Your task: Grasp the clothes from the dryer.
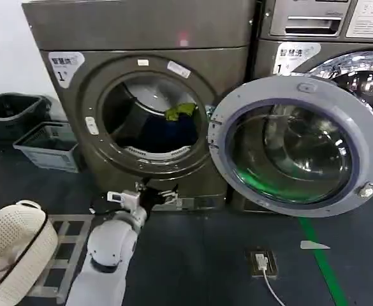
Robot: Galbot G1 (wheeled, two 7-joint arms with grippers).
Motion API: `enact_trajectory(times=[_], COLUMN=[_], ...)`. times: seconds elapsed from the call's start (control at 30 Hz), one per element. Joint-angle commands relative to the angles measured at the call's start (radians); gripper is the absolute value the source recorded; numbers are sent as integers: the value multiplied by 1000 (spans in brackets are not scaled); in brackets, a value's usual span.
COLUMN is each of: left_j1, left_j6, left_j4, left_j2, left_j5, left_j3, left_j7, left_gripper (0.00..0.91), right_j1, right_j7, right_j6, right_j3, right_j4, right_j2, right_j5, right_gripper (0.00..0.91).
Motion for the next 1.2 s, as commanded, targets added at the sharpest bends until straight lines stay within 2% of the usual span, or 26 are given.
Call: enact_trajectory(times=[0.03, 0.2, 1.2], left_j1=[2, 3, -6], left_j6=[49, 49, 49], left_j4=[-2, -3, 11], left_j2=[0, -2, -2], left_j5=[1, 2, 9], left_j3=[0, 0, -3], left_j7=[-2, -4, -9], left_gripper=[907, 907, 907], right_j1=[2, -3, 4], right_j7=[9, 3, -10], right_j6=[13, 30, 34], right_j3=[-1, 3, -7], right_j4=[-3, -5, 14], right_j2=[-1, -5, 11], right_j5=[10, 38, 53], right_gripper=[907, 907, 907])
